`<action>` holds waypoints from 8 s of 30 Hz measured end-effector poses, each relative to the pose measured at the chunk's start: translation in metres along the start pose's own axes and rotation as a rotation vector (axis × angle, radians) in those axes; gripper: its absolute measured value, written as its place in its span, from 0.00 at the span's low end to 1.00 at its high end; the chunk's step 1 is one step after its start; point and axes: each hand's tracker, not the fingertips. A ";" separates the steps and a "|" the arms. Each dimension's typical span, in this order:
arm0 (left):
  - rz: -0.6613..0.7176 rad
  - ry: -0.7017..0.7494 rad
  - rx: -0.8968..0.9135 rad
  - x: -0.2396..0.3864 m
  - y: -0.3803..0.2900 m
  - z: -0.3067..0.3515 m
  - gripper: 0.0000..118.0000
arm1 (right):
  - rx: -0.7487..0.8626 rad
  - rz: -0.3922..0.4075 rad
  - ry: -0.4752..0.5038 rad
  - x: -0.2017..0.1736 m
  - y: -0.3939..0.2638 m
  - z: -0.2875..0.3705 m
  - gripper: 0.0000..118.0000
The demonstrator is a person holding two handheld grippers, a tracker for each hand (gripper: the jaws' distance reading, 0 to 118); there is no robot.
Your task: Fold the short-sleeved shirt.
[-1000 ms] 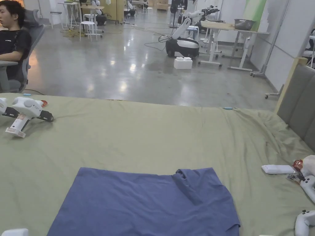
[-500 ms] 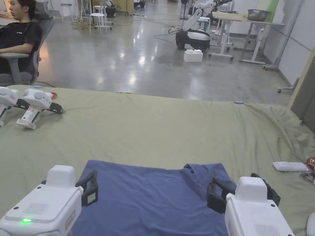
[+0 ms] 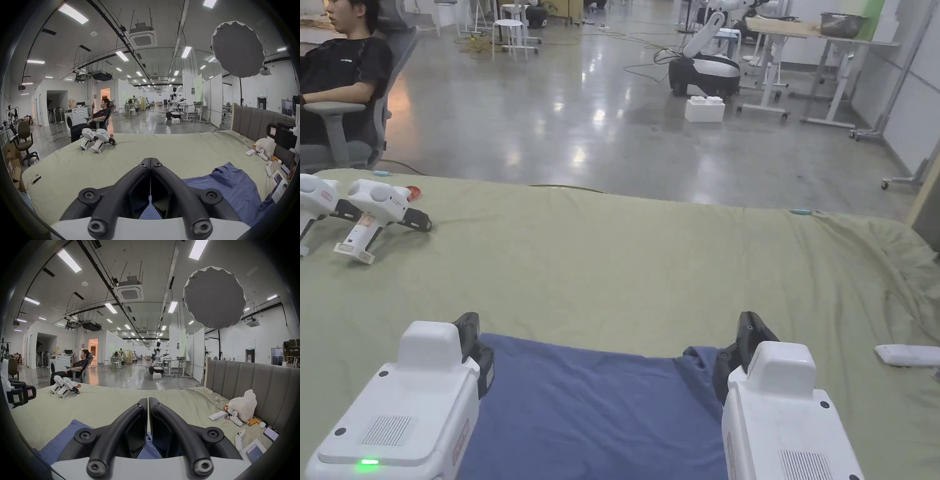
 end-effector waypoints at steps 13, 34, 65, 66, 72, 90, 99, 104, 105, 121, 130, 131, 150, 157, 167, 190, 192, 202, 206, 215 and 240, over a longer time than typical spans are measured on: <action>0.152 -0.103 -0.483 -0.071 -0.040 -0.213 0.00 | -0.163 0.003 0.023 0.006 -0.046 -0.062 0.01; -0.078 -0.064 -0.804 -0.046 -0.104 -0.331 0.25 | -0.401 0.004 -0.084 0.052 -0.106 -0.087 0.02; -0.107 -0.104 -0.653 -0.048 -0.073 -0.260 0.01 | -1.012 0.137 -0.026 0.138 -0.166 -0.257 0.01; -0.103 -0.105 -0.650 -0.048 -0.073 -0.259 0.01 | -1.010 0.123 -0.029 0.137 -0.166 -0.255 0.01; -0.094 -0.109 -0.624 -0.052 -0.065 -0.241 0.01 | -0.875 0.105 -0.087 0.142 -0.139 -0.224 0.01; 0.047 -0.129 -0.339 -0.093 0.062 -0.129 0.01 | -0.424 -0.019 -0.063 0.169 0.040 -0.097 0.01; 0.044 -0.120 -0.188 -0.094 0.171 -0.099 0.01 | -0.218 0.021 -0.044 0.161 0.159 -0.088 0.01; 0.022 -0.105 -0.130 -0.093 0.228 -0.101 0.01 | -0.147 0.037 -0.054 0.157 0.214 -0.103 0.01; 0.025 -0.104 -0.122 -0.094 0.242 -0.103 0.01 | -0.132 0.037 -0.058 0.157 0.227 -0.108 0.01; -0.010 -0.032 0.025 -0.107 0.394 -0.160 0.01 | -0.003 0.103 -0.100 0.143 0.363 -0.184 0.01; -0.019 -0.010 0.008 -0.106 0.364 -0.182 0.01 | -0.009 0.115 -0.093 0.131 0.327 -0.198 0.01; -0.020 -0.007 -0.010 -0.106 0.352 -0.184 0.01 | -0.022 0.111 -0.088 0.130 0.316 -0.198 0.01; 0.104 -0.088 -0.108 -0.128 0.139 -0.072 0.01 | -0.166 0.145 -0.038 0.141 0.159 -0.057 0.01; 0.103 -0.108 -0.179 -0.135 0.083 0.002 0.01 | -0.270 0.198 -0.007 0.138 0.112 0.029 0.01; 0.108 -0.121 -0.523 -0.134 -0.032 0.055 0.01 | -0.601 0.174 0.019 0.129 -0.013 0.103 0.01; -0.051 0.013 -0.788 -0.136 -0.133 0.049 0.33 | -0.813 0.180 -0.047 0.128 -0.100 0.127 0.67; -0.028 0.007 -0.716 -0.132 -0.123 0.054 0.45 | -0.731 0.152 -0.047 0.126 -0.085 0.124 0.72; 0.000 -0.090 -0.266 -0.055 -0.049 0.042 0.44 | -0.283 0.005 -0.020 0.073 -0.029 0.073 0.72; -0.035 -0.074 -0.097 -0.019 -0.025 0.041 0.31 | -0.098 -0.018 -0.043 0.048 -0.011 0.064 0.65; -0.003 -0.038 0.128 0.002 0.002 0.058 0.00 | 0.015 -0.048 -0.072 0.028 0.004 0.065 0.00; 0.133 0.001 -0.810 -0.138 -0.130 0.047 0.50 | -0.179 -0.007 0.018 0.025 -0.043 0.055 0.00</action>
